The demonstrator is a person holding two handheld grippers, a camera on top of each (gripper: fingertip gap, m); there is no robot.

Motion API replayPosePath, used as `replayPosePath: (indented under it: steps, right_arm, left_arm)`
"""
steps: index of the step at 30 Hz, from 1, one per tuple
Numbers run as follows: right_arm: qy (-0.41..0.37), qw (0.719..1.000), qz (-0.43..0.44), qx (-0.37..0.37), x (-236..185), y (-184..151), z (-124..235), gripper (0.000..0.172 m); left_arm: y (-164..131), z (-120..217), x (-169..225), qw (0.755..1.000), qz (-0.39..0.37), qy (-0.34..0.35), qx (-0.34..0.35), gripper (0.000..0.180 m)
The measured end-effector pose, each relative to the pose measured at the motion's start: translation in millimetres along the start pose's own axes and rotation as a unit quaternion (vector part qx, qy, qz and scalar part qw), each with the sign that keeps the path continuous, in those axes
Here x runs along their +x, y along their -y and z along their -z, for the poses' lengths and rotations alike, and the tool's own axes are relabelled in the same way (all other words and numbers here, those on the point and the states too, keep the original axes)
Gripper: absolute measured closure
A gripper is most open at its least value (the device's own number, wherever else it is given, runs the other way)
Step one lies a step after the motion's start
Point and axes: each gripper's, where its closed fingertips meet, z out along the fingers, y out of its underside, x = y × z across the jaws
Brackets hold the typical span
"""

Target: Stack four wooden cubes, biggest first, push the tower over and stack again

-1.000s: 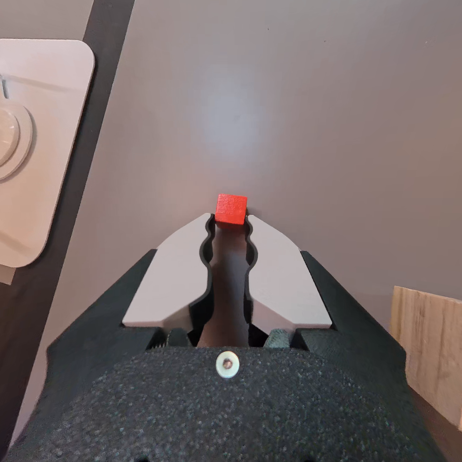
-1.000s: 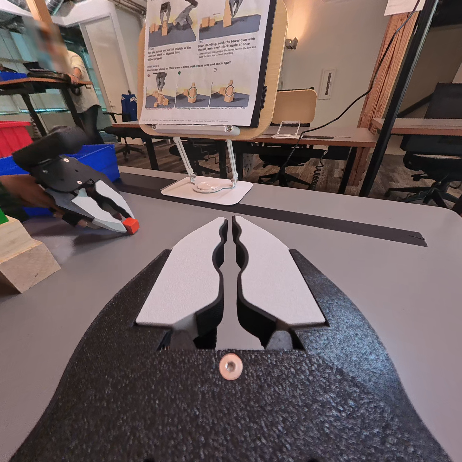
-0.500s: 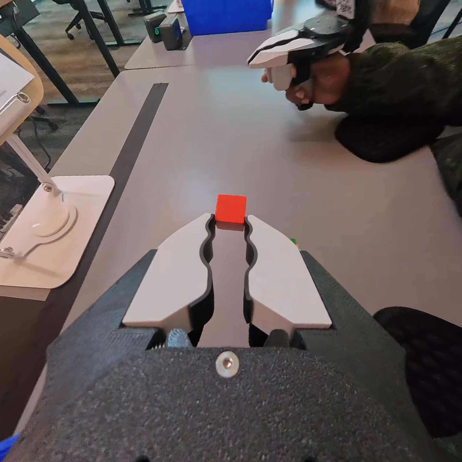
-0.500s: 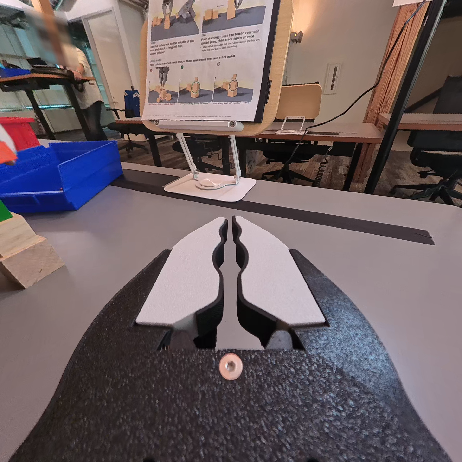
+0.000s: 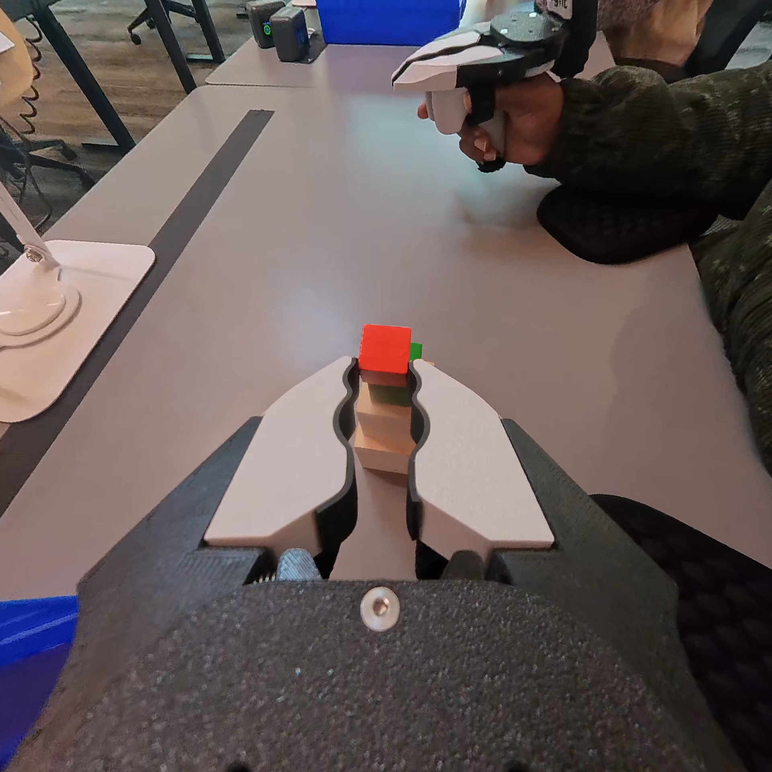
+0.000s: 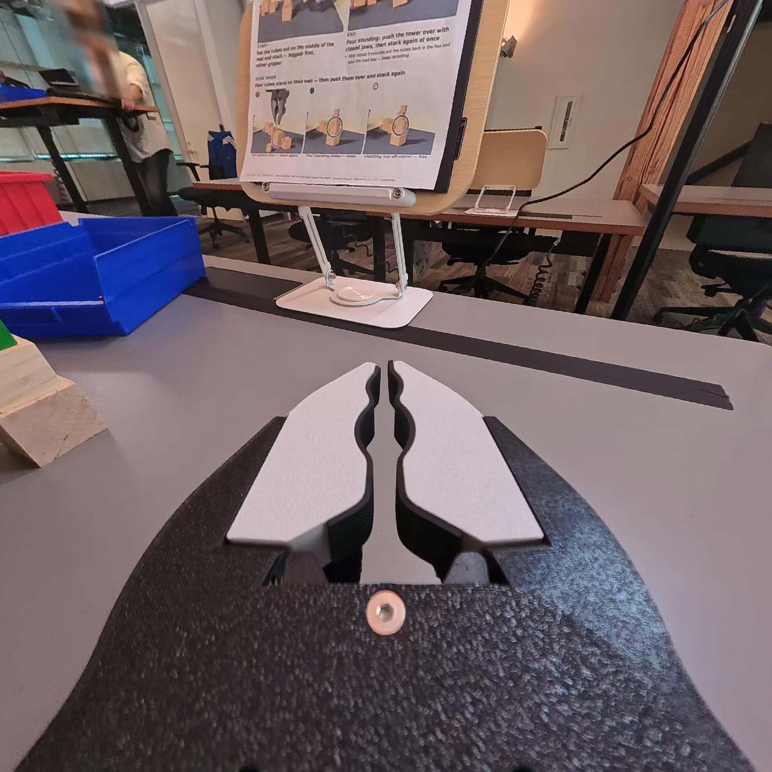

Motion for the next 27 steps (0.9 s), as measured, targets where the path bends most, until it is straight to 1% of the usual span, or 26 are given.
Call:
replayPosePath:
  steps: [4, 9, 27]
  right_arm:
    - [0.000, 1.000, -0.001, -0.001, 0.5, -0.2, 0.0, 0.168]
    - [0.002, 1.000, -0.002, -0.001, 0.4, -0.2, -0.1, 0.168]
    - [0.005, 1.000, -0.001, -0.005, -0.4, -2.3, -1.2, 0.168]
  left_arm:
    - [-3.8, -5.7, -0.2, 0.999, -0.016, 0.002, -0.032, 0.159]
    - [-3.0, -7.2, 2.2, 0.999, -0.023, -0.003, -0.038, 0.159]
    - [-2.0, -8.6, 4.3, 0.999, -0.030, -0.028, -0.016, 0.159]
